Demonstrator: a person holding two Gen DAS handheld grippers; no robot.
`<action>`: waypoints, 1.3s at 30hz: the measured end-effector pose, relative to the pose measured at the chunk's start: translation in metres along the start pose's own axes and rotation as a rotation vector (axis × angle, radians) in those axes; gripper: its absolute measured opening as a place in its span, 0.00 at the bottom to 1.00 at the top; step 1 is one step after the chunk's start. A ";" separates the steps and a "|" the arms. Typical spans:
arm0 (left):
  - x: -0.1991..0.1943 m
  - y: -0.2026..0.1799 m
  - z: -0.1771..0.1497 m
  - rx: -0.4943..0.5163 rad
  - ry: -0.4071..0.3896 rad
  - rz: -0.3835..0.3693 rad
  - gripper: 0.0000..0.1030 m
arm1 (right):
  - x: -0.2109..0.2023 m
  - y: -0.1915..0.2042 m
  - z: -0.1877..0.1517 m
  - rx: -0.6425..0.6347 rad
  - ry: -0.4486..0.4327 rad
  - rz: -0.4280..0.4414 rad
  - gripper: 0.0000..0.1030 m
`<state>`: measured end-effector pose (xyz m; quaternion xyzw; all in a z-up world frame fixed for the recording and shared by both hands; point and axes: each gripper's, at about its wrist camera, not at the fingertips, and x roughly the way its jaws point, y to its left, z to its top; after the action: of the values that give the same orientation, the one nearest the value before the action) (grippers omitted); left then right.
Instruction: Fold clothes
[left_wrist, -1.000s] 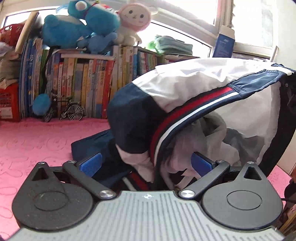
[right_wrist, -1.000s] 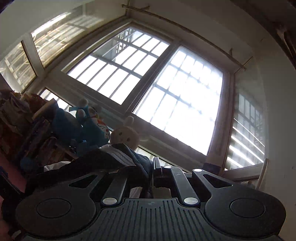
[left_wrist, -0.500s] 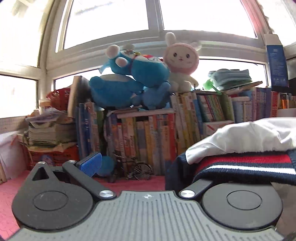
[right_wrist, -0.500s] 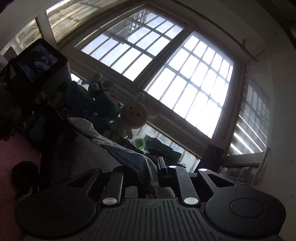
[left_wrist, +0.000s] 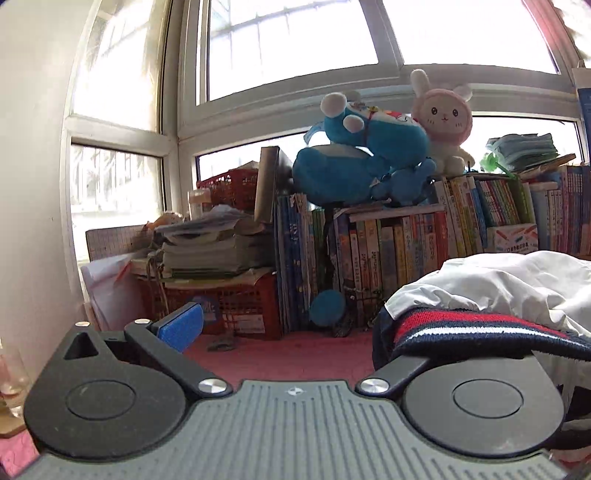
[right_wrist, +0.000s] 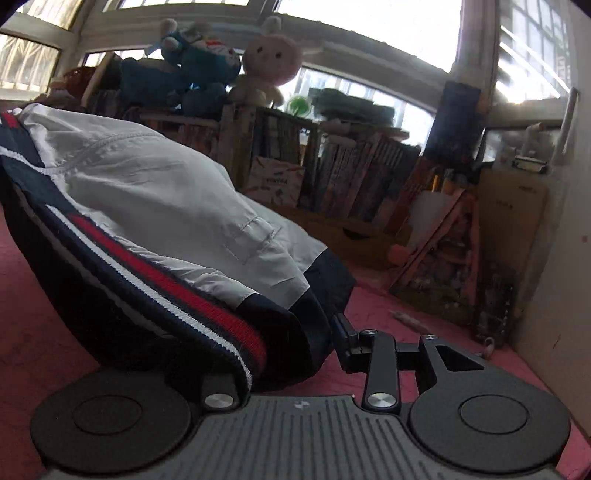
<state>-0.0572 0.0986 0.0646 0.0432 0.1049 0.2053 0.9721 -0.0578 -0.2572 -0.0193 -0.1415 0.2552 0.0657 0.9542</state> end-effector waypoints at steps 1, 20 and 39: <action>0.025 -0.002 0.001 0.030 0.080 -0.003 1.00 | 0.004 -0.007 0.005 0.018 0.050 0.043 0.37; 0.028 0.066 0.008 0.080 0.129 -0.128 1.00 | 0.018 -0.016 0.073 -0.136 -0.266 0.022 0.56; 0.049 0.053 0.090 0.010 -0.024 -0.091 1.00 | -0.056 -0.020 0.145 0.078 -0.558 -0.216 0.91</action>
<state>-0.0141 0.1636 0.1501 0.0456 0.0960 0.1597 0.9814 -0.0342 -0.2351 0.1341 -0.1076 -0.0308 -0.0096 0.9937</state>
